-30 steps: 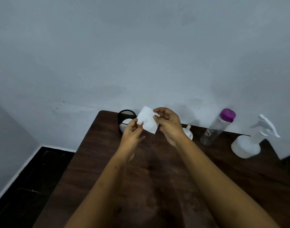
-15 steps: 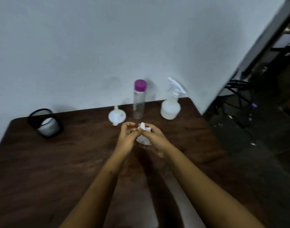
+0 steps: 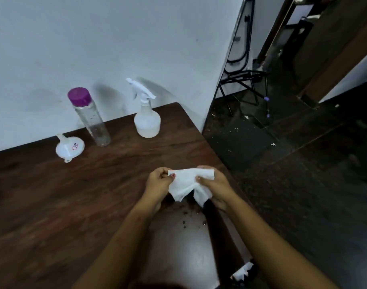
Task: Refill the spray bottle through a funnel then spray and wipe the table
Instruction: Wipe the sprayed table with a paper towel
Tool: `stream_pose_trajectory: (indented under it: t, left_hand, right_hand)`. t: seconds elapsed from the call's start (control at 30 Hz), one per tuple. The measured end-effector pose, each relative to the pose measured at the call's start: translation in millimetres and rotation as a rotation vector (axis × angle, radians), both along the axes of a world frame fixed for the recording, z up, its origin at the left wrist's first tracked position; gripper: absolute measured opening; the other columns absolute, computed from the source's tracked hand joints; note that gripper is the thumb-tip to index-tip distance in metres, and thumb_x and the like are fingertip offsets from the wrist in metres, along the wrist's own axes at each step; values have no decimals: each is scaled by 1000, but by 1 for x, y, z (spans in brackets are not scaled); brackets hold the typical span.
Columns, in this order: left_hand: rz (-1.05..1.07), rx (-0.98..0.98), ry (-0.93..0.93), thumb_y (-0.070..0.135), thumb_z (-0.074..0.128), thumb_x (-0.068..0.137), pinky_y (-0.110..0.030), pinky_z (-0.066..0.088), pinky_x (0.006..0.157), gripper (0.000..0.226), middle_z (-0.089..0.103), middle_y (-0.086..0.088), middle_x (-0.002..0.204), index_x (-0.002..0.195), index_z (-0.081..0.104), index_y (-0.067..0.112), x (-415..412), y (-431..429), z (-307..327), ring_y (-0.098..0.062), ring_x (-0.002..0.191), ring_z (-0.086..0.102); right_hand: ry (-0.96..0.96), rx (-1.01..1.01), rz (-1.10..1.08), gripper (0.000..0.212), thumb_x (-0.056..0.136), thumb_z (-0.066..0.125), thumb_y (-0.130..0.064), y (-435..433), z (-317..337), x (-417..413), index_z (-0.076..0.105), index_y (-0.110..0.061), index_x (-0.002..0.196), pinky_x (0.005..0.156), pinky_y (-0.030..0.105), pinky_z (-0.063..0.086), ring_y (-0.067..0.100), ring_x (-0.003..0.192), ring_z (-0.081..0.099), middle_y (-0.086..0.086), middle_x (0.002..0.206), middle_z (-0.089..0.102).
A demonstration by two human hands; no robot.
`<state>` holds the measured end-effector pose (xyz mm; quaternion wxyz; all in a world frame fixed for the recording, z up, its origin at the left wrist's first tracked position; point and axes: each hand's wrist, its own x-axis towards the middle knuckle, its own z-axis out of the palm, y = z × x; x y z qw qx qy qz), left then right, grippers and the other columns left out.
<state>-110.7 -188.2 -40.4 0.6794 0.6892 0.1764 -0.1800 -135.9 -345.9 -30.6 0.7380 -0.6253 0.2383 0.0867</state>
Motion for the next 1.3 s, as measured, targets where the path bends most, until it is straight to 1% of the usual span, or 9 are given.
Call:
stream_pose_trajectory:
  t: [0.13,0.23,0.33,0.43,0.53,0.67,0.93,1.03,1.3]
  left_hand:
    - [13,154,-100,-6,51,85,-30,45,64,29,62,-2,80,81,60,22,3,-17,-9,-16,69,54]
    - [15,233,-174,-6,51,85,-27,48,75,27,61,3,83,84,59,20,0,-23,-12,-13,78,57]
    - [-3,333,-221,-9,51,82,-30,49,77,29,61,2,85,86,59,19,-11,-21,-20,-15,81,58]
    - [-65,506,-286,-3,58,82,-31,50,81,23,57,2,98,93,62,16,-27,-7,-30,-14,89,57]
    - [-104,602,-379,-1,62,79,-32,48,84,23,53,6,100,98,63,13,-41,13,-39,-17,94,57]
    - [-194,726,-358,8,62,81,-28,37,94,29,58,-2,118,108,63,14,-46,30,-46,-24,112,52]
    - [-301,758,-358,19,61,85,-38,29,110,45,41,-5,141,129,52,17,-59,43,-39,-24,131,34]
    - [-280,770,-349,21,60,85,-39,27,111,46,40,-6,141,130,51,18,-62,52,-39,-25,131,33]
    - [-268,752,-321,22,52,91,-41,25,113,41,38,-2,144,132,49,22,-67,71,-37,-20,135,27]
  right_hand:
    - [-168,-446,-65,27,88,59,1,-37,6,6,66,-6,112,87,28,54,20,102,64,4,109,68]
    - [-409,-775,215,41,86,51,10,-42,19,-13,66,-12,117,100,19,43,7,110,60,-6,116,64]
    - [-279,-917,636,48,89,47,4,-43,4,-40,57,-19,131,104,15,31,12,122,52,-3,129,58]
    - [-98,-931,980,56,91,57,-39,-45,-15,-61,38,-30,143,110,26,27,14,136,37,-2,146,44]
    - [-135,-1104,881,81,77,33,-76,-43,-23,-56,29,-35,147,104,29,19,11,138,25,-11,152,32]
    - [-176,-1411,842,85,79,-1,-70,-31,-54,-42,6,-28,152,115,37,9,14,147,10,-7,160,7]
    - [-97,-1431,692,70,88,-6,-64,21,-81,-46,1,-33,150,117,46,5,20,148,6,1,160,8]
    - [-80,-1368,710,65,92,16,-57,57,-78,-36,30,-28,148,111,51,26,24,142,31,4,154,33]
    - [-512,-1326,1064,58,97,26,-50,97,-87,-78,30,-22,148,119,43,10,19,145,20,-1,154,30]
